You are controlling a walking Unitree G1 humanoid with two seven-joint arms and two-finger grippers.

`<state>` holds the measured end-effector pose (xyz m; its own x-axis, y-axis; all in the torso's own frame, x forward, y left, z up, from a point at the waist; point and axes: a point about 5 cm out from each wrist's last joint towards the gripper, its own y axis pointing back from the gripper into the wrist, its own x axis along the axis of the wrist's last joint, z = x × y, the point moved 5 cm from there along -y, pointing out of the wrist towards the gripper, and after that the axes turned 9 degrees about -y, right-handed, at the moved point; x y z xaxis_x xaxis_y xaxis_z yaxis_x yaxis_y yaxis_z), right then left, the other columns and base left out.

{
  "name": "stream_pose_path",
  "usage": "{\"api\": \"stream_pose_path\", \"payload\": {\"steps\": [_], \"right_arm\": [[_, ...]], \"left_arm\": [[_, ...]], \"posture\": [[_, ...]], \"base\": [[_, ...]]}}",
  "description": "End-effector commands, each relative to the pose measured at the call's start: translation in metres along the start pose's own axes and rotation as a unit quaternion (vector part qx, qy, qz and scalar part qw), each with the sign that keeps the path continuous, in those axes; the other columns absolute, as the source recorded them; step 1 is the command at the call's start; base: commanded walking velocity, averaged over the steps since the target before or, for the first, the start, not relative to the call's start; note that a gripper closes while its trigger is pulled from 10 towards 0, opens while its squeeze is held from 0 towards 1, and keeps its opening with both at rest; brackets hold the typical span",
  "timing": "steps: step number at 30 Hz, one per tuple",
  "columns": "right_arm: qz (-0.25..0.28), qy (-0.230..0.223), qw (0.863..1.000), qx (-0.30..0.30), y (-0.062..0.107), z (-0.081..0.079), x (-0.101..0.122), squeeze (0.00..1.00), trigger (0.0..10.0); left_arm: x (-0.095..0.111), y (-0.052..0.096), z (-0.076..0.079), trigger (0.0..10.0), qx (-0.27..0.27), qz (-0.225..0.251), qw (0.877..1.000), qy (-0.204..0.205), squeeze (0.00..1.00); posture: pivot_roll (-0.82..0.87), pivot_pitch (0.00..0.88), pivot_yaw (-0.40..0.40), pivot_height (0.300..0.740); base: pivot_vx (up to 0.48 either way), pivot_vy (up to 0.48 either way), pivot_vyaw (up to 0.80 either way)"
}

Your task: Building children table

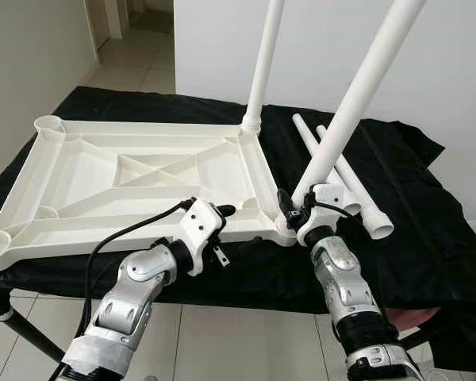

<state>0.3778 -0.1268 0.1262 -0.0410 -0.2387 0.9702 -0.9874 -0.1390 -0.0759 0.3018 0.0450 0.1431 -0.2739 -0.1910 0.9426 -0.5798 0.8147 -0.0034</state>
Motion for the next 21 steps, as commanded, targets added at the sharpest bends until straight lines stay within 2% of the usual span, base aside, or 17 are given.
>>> {"api": "stream_pose_path", "payload": {"steps": [1, 12, 21], "right_arm": [[-0.030, -0.008, 0.998, -0.063, 0.006, 0.026, -0.016, 0.00, 10.0], [0.002, 0.011, 0.993, -0.121, -0.002, 0.035, -0.003, 0.00, 10.0], [0.034, 0.031, 0.972, -0.228, 0.002, 0.057, 0.006, 0.00, 10.0]], "left_arm": [[0.002, -0.002, 0.000, 10.0, 0.009, 0.001, 1.000, 0.003, 0.00], [0.003, -0.003, 0.000, 10.0, 0.010, 0.003, 1.000, 0.004, 0.00], [0.004, -0.004, -0.001, 10.0, 0.012, 0.004, 1.000, 0.004, 0.00]], "posture": [[0.06, 0.022, -0.081, 0.740], [0.06, 0.028, -0.081, 0.740], [0.06, 0.028, -0.081, 0.740]], "base": [[0.000, 0.000, 0.00], [0.000, 0.000, 0.00], [0.000, 0.000, 0.00]]}}
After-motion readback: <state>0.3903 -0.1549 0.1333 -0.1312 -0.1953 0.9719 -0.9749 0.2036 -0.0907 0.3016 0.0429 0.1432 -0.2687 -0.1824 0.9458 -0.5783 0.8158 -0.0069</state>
